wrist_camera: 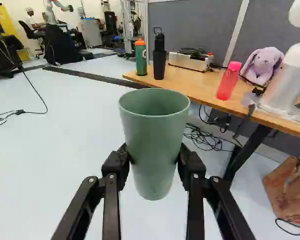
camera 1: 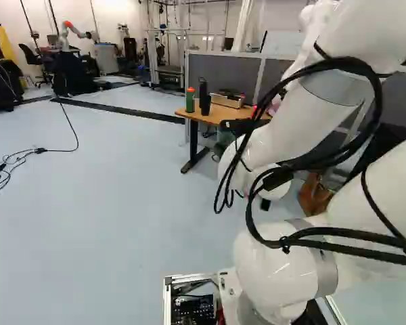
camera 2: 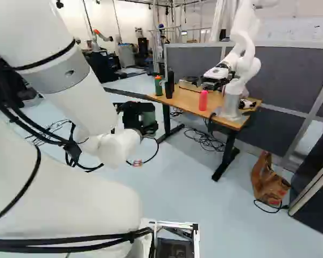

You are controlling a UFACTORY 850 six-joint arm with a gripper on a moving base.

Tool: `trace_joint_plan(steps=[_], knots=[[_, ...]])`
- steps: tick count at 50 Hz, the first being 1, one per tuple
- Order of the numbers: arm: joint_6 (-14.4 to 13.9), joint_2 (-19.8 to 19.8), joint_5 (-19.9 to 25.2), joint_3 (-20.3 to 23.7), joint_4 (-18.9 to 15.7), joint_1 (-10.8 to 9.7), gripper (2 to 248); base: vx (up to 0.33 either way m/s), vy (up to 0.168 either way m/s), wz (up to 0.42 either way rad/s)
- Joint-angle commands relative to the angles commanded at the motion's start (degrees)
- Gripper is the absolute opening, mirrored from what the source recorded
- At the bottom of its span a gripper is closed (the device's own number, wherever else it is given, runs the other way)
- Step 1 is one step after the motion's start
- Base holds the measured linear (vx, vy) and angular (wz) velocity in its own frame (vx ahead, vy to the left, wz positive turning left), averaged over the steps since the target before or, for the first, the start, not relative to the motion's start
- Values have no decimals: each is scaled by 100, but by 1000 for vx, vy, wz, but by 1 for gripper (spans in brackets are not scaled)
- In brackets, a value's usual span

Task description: Place the green cup on the table

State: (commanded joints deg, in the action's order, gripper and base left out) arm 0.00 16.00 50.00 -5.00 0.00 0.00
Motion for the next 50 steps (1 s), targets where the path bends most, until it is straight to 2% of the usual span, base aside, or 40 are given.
trace_joint_plan(steps=[50], knots=[[0,0,0,0,0,0,118,0,0,0]])
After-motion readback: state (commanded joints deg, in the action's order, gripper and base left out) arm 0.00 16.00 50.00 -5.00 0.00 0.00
